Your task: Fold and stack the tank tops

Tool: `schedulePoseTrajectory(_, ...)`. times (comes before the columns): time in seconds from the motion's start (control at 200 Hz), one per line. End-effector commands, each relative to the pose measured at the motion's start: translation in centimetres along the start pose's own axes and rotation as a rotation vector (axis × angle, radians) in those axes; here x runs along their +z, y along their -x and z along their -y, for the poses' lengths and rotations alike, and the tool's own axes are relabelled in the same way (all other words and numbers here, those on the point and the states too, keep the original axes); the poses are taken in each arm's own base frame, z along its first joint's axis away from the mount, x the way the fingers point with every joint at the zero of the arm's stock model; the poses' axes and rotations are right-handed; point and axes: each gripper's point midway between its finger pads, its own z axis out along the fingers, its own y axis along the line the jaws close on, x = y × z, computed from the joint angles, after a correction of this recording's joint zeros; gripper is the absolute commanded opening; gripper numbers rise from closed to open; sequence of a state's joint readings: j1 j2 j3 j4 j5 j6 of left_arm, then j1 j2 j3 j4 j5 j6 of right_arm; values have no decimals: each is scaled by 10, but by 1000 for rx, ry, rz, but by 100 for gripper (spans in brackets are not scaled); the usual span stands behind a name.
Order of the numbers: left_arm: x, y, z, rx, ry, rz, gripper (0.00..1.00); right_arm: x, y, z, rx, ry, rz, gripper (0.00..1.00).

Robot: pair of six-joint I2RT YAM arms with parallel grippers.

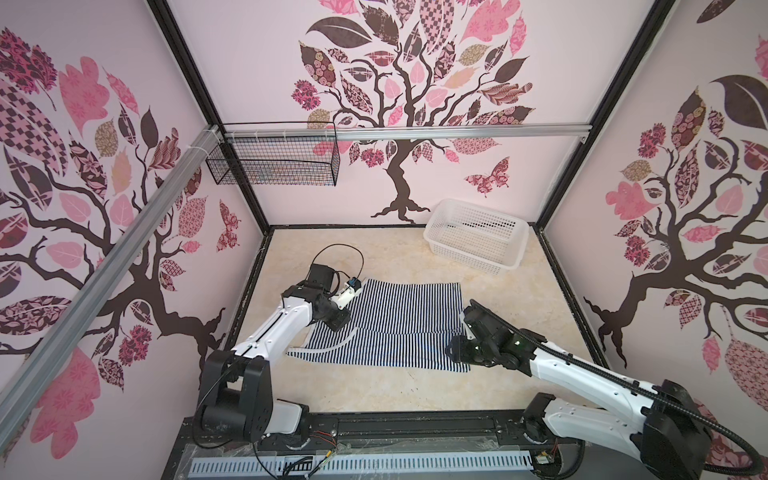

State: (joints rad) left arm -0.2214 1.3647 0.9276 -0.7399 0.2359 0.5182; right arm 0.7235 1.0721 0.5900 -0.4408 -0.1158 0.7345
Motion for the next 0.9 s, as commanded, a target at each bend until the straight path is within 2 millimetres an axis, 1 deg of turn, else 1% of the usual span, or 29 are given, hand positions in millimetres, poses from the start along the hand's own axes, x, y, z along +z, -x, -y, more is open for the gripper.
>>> schedulePoseTrajectory(0.0, -1, -19, 26, 30, -94, -36, 28, -1, 5, -3, -3, -15, 5, 51)
schedulePoseTrajectory(0.105, 5, -33, 31, 59, -106, -69, 26, 7, 8, -2, -3, -25, 11, 47)
schedulePoseTrajectory(0.245, 21, -52, 29, 84, -96, -124, 23, 23, 6, -2, -1, -30, -19, 43)
schedulePoseTrajectory(0.375, 37, -67, 24, 99, -73, -172, 21, 34, 4, 1, 7, -35, -32, 42)
schedulePoseTrajectory(0.52, 49, -82, 24, 115, -78, -215, 20, 44, -4, 9, 13, -58, -60, 41)
schedulePoseTrajectory(0.655, 57, -90, 23, 131, -71, -241, 20, 49, -12, 21, 24, -85, -75, 41)
schedulePoseTrajectory(0.736, 62, -99, 21, 143, -66, -271, 20, 52, -19, 27, 32, -94, -88, 41)
schedulePoseTrajectory(0.896, 59, -106, 27, 174, -93, -290, 20, 53, -31, 36, 51, -108, -109, 41)
